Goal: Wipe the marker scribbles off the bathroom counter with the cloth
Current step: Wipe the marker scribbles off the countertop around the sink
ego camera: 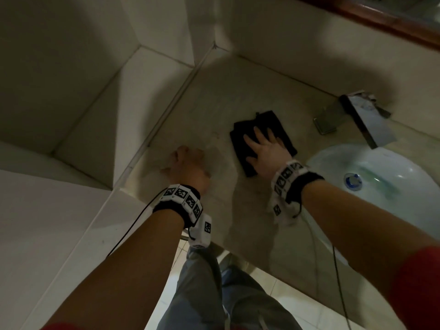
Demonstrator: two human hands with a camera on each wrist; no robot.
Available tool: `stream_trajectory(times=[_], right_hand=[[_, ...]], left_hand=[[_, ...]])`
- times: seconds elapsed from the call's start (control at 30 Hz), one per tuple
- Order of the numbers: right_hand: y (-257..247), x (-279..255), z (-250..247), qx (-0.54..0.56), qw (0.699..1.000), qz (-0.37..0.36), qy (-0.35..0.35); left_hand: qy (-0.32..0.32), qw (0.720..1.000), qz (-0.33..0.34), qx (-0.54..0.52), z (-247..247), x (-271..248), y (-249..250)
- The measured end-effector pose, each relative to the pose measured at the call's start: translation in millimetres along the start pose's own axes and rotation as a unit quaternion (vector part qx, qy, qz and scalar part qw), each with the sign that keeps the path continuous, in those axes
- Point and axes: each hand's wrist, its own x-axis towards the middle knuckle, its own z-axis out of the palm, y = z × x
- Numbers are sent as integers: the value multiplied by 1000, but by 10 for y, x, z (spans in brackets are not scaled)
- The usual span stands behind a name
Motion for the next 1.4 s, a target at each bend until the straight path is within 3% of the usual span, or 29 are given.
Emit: stream_trajectory(times=[0.13, 0.23, 0.37, 0.5, 0.7, 0.87, 0.97, 1.23, 1.4], right_hand=[[-63, 203, -159, 0, 1000, 10, -30], [-18, -229, 85, -34, 998, -57, 8], [127, -633, 322, -68, 989, -123, -36], [64, -401, 171, -80, 991, -107, -31], [-182, 364, -237, -43, 998, -41, -36], [72, -213, 25, -71, 992, -106, -6], [250, -539, 146, -88, 985, -141, -35], [-49, 424, -211, -41, 997, -64, -17], [54, -27, -15, -51, 996, -67, 9]], left_hand=[[4, 1000, 7, 5, 0, 0, -6], [6, 1000, 7, 8, 14, -3, -8], [1, 1000, 0, 9, 23, 10, -2], [6, 1000, 3, 13, 42, 19, 4], [11, 1000, 9, 11, 40, 26, -17], [18, 999, 15, 28, 60, 8, -27], [21, 999, 15, 34, 81, 16, -34], [17, 999, 10, 26, 83, 33, -37], [15, 1000, 16, 17, 51, 16, -45]])
